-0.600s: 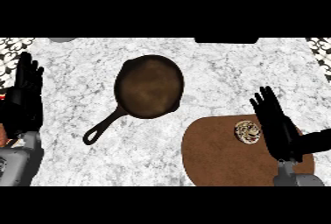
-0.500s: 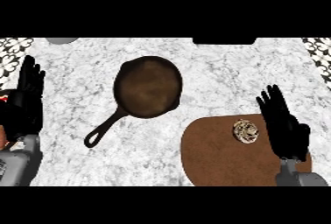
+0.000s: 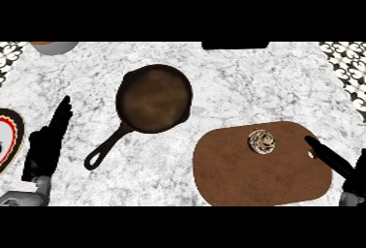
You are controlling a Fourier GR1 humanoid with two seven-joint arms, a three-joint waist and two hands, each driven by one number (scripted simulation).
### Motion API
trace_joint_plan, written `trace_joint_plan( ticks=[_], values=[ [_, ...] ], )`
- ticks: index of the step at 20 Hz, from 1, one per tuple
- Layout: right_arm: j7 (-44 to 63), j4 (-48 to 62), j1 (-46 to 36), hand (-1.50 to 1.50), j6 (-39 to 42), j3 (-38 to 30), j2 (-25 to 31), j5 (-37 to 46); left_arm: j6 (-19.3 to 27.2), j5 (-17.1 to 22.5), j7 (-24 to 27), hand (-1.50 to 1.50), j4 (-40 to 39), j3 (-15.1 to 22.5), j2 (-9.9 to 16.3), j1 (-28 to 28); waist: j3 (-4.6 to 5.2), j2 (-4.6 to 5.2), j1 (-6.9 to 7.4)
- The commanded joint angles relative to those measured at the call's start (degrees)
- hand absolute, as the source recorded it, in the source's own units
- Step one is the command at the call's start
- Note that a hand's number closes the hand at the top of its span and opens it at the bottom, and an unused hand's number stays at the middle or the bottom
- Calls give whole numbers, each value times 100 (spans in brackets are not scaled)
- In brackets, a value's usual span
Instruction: Pick the cupcake from the cutting board and place it in the pan
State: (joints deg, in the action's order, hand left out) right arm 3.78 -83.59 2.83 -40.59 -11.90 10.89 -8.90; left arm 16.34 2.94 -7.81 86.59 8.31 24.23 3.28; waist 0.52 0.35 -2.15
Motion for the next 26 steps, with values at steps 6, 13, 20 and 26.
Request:
trace_joint_plan(
  ticks=[6, 13, 20, 26],
  values=[
    [1994, -559, 1628, -150, -1051, 1323, 498, 2067, -239, -191, 238, 0, -21, 422, -61, -421, 25, -3, 219],
    [4497, -1890, 1447, -150, 369, 1943, 1604, 2727, -449, -86, 143, 0, 464, 514, 15, -661, 2, -26, 409],
    [7101, -2763, -174, -150, 1961, 1963, 2358, 2621, -446, -68, 109, 0, 302, 294, -11, -467, -30, -20, 344],
    [7906, -2019, -1233, -150, 2490, 1917, 2221, 2197, -511, -106, 129, 0, 498, 321, 26, -726, -38, -15, 437]
  ],
)
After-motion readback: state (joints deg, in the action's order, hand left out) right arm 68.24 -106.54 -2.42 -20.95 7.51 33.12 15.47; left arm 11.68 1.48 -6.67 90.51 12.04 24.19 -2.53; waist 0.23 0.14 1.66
